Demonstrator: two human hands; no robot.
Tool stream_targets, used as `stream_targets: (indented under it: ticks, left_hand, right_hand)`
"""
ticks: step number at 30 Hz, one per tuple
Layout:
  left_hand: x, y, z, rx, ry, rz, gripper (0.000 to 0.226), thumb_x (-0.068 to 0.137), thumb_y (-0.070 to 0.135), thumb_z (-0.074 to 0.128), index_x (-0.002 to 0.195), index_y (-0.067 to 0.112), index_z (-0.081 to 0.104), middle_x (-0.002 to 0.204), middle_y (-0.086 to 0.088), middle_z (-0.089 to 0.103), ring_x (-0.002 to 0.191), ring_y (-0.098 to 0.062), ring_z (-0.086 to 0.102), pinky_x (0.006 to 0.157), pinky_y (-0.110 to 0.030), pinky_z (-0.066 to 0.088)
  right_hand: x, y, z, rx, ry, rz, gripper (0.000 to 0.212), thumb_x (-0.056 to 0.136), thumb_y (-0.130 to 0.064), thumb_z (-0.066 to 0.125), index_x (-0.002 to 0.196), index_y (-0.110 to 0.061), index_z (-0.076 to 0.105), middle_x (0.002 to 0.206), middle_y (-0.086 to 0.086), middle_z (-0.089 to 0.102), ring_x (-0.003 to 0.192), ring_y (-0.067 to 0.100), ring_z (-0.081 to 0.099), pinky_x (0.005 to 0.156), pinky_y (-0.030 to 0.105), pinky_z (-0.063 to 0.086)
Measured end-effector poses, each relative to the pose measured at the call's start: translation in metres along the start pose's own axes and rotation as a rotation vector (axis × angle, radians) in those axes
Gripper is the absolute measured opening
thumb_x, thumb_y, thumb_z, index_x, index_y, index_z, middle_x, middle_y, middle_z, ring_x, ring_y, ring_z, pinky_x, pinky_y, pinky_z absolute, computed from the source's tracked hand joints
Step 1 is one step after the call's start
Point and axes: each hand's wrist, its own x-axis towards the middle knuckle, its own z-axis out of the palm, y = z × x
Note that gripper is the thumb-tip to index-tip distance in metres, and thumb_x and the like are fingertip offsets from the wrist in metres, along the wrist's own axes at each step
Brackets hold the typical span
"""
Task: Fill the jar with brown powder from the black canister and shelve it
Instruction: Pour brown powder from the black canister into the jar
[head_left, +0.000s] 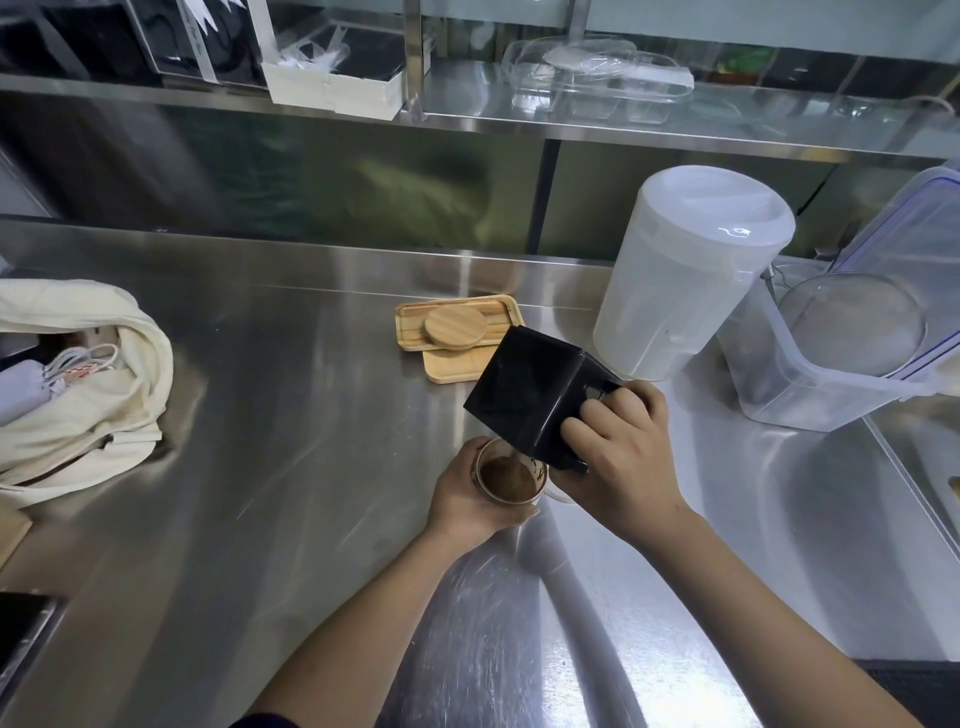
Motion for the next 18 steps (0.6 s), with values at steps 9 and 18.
stream_targets:
  ticks: [9, 18]
  left_hand:
    - [-0.004, 0.002, -0.002, -0.029, -0.007, -0.01, 0.076, 0.04, 0.053, 0.093, 0.102, 0.059, 0.049, 0.102, 0.036, 0.062, 0.094, 0.01, 0.062, 0.075, -0.007, 0.051]
    - [-0.008, 0.013, -0.007, -0.043, -0.03, -0.015, 0.075, 0.037, 0.056, 0.086, 0.095, 0.073, 0.042, 0.101, 0.028, 0.063, 0.098, 0.003, 0.062, 0.084, -0.021, 0.055]
  right_hand:
    - [-0.003, -0.002, 0.001, -0.006, -0.055, 0.047, 0.037, 0.088, -0.032, 0.049, 0.058, -0.012, 0.047, 0.057, 0.003, 0.046, 0.058, 0.025, 0.042, 0.074, 0.037, 0.037]
    - [-0.004, -0.003, 0.002, 0.006, -0.031, 0.026, 0.028, 0.079, -0.018, 0.062, 0.06, -0.014, 0.043, 0.057, 0.003, 0.042, 0.065, 0.021, 0.031, 0.075, 0.036, 0.036]
